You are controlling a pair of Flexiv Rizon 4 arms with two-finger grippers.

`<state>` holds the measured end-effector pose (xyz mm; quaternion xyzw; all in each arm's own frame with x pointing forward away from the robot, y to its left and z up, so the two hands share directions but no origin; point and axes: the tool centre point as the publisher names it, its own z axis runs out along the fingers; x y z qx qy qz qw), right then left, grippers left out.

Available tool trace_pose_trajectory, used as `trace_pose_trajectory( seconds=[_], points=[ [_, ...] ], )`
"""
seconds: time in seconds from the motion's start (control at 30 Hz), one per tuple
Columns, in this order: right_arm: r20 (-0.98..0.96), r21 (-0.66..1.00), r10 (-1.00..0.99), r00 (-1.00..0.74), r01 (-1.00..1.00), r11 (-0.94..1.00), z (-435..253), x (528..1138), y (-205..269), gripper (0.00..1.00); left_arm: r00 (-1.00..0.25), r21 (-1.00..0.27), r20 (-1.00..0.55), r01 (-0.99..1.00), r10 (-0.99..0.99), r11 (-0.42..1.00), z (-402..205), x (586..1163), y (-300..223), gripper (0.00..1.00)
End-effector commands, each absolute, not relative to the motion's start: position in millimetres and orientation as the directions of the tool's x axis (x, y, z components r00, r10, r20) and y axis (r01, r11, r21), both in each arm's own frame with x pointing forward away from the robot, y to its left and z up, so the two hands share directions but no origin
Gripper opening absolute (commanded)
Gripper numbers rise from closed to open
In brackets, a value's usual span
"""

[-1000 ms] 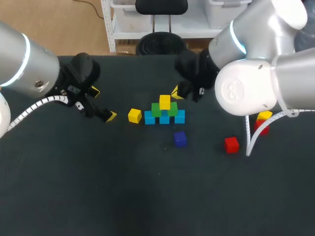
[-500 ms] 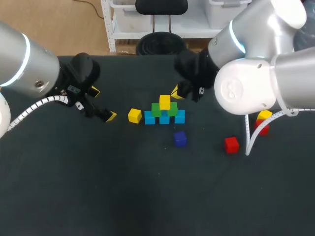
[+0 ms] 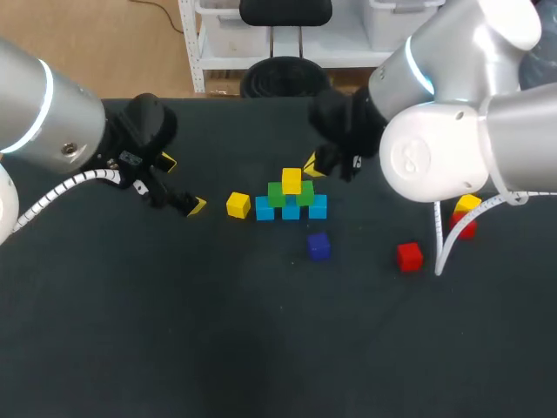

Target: Place the blue cubes, place green cubes on the blue cubes, place the yellow cubes on the green cubes, then place the red cubes on the yellow cubes, and place purple cube on the red cubes.

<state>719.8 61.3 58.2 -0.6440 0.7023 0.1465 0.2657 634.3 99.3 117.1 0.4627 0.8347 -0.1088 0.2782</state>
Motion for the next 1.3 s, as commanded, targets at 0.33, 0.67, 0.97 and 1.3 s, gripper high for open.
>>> trace_pose_trajectory(
  seconds=[0.33, 0.67, 0.97, 1.3],
  points=[
    [-0.565, -0.134, -0.825, -0.024, -0.984, 0.12, 56.9, 720.3, 65.1, 0.0, -0.414, 0.074, -0.569, 0.835, 0.711, 0.545, 116.7, 634.3, 100.9, 1.0],
    [-0.565, -0.134, -0.825, -0.023, -0.984, 0.12, 55.4, 722.0, 65.8, 0.0, -0.414, 0.074, -0.569, 0.835, 0.711, 0.545, 116.7, 634.3, 100.9, 1.0],
    [-0.565, -0.135, -0.825, -0.022, -0.984, 0.118, 55.3, 722.9, 67.0, 0.0, -0.414, 0.074, -0.569, 0.835, 0.711, 0.545, 116.7, 634.3, 100.9, 1.0],
    [-0.557, -0.137, -0.83, -0.039, -0.981, 0.138, 60.0, 724.6, 57.7, 0.0, -0.414, 0.074, -0.569, 0.835, 0.711, 0.545, 116.7, 634.3, 100.9, 1.0]
  ],
)
